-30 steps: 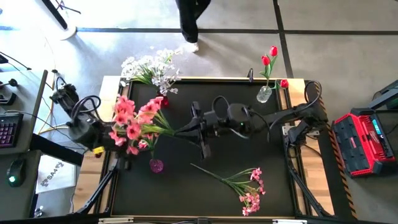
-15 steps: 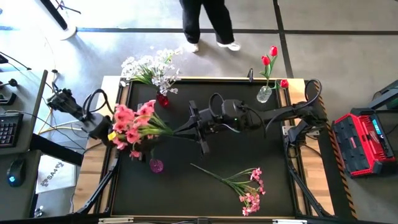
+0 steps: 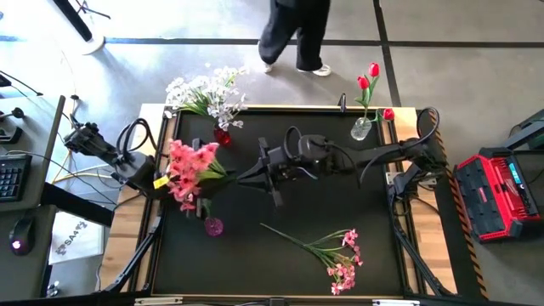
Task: Sort flowers into vase by color
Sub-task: Put the top pink flowers into the purple vase
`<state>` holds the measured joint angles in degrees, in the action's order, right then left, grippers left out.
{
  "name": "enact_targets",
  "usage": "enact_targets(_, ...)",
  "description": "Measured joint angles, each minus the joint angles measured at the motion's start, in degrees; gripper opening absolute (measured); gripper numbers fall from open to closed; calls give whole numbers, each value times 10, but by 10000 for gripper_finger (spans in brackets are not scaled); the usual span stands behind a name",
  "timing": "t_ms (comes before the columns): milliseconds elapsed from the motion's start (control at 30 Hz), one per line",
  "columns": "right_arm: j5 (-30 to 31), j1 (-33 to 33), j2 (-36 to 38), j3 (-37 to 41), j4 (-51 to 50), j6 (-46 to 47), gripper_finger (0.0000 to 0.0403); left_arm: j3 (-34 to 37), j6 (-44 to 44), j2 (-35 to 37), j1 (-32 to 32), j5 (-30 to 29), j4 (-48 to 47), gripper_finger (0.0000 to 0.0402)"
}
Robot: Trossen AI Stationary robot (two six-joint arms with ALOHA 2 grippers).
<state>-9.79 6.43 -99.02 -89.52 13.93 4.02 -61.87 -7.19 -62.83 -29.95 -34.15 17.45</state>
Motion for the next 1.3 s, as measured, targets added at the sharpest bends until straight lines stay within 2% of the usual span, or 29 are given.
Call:
enact_targets(167, 22, -1, 0, 0, -44, 17, 42, -10, -5, 3, -2, -13, -27, 9)
enact_targets(300, 68, -1, 0, 0, -122, 55, 82, -31, 21, 12, -17, -36, -100, 7)
enact_targets(433, 83, -6, 0, 0, -206, 111, 106, -64, 63, 16, -32, -40, -177, 3)
enact_targets(700, 114, -16, 0, 0, -360, 201, 106, -123, 156, 16, -53, 1, -290, 1)
enact_targets(833, 152, -16, 0, 0, -405, 219, 105, -134, 192, 16, -76, 5, -343, 1)
enact_targets(967, 161, -16, 0, 0, -435, 221, 105, -134, 212, 9, -109, 5, -384, 0)
enact_targets(1133, 174, -16, 0, 0, -498, 232, 105, -134, 245, -7, -173, -50, -431, 0)
enact_targets(1300, 194, -15, 0, 0, -559, 245, 105, -134, 247, -17, -243, -150, -457, 0)
